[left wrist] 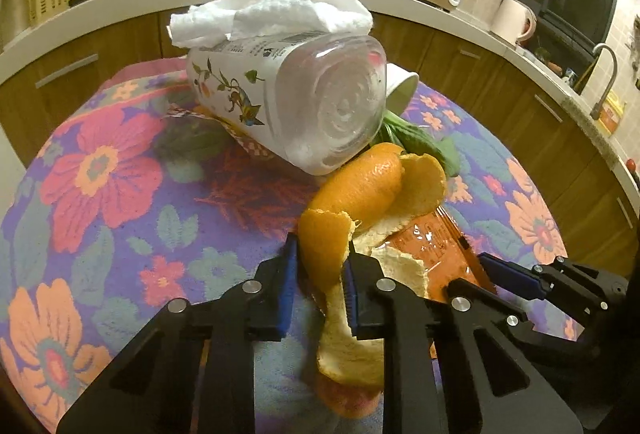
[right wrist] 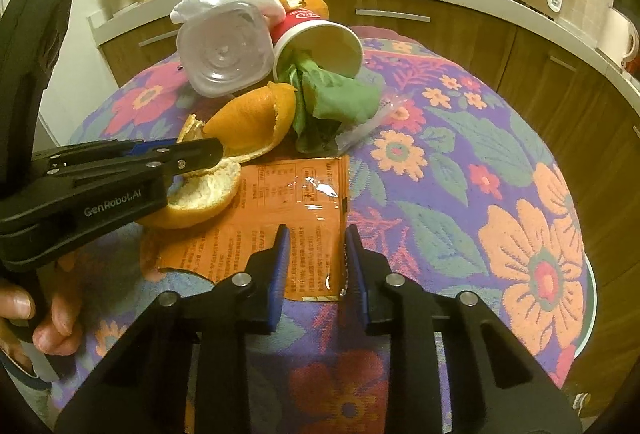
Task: Collect trash
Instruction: 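Grasp an orange peel with the left tool while the right tool grasps an orange packet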
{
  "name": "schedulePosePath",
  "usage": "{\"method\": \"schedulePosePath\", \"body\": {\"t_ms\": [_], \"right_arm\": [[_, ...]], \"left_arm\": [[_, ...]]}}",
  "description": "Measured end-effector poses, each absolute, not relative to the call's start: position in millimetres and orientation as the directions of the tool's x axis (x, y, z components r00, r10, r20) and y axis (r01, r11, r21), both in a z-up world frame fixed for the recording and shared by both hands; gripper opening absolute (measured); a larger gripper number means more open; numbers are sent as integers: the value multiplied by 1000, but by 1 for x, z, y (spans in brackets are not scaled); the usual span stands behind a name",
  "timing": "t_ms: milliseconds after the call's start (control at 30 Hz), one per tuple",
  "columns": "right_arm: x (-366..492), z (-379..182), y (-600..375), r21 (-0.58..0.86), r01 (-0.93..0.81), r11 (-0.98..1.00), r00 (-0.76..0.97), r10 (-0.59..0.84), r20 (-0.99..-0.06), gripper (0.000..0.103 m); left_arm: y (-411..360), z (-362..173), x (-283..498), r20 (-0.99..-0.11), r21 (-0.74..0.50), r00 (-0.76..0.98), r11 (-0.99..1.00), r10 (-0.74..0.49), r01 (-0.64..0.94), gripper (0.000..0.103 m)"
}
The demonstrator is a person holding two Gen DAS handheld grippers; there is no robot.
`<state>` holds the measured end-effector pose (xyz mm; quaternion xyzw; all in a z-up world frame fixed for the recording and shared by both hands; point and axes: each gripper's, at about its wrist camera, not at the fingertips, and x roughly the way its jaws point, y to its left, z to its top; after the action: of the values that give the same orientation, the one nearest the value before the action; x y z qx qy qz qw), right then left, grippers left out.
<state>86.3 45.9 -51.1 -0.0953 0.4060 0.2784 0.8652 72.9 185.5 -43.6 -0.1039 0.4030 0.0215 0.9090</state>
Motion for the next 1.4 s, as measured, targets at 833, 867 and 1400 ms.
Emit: {"method": "schedulePosePath", "body": {"t_ms": [833, 867, 1400], "right_arm": [[74, -45, 44, 48, -570, 820, 542, 419, -728, 0], [72, -43, 42, 54, -569, 821, 546, 426, -721, 0], [80, -24, -9, 72, -466, 882, 621, 384, -684, 0]], "left_arm": [[193, -36, 55, -683, -190, 730, 974, -41, -123, 2], [194, -35, 52, -679, -194, 732, 973, -44, -121, 2], [202, -13, 16, -636, -176, 771, 977, -17, -123, 2]]}}
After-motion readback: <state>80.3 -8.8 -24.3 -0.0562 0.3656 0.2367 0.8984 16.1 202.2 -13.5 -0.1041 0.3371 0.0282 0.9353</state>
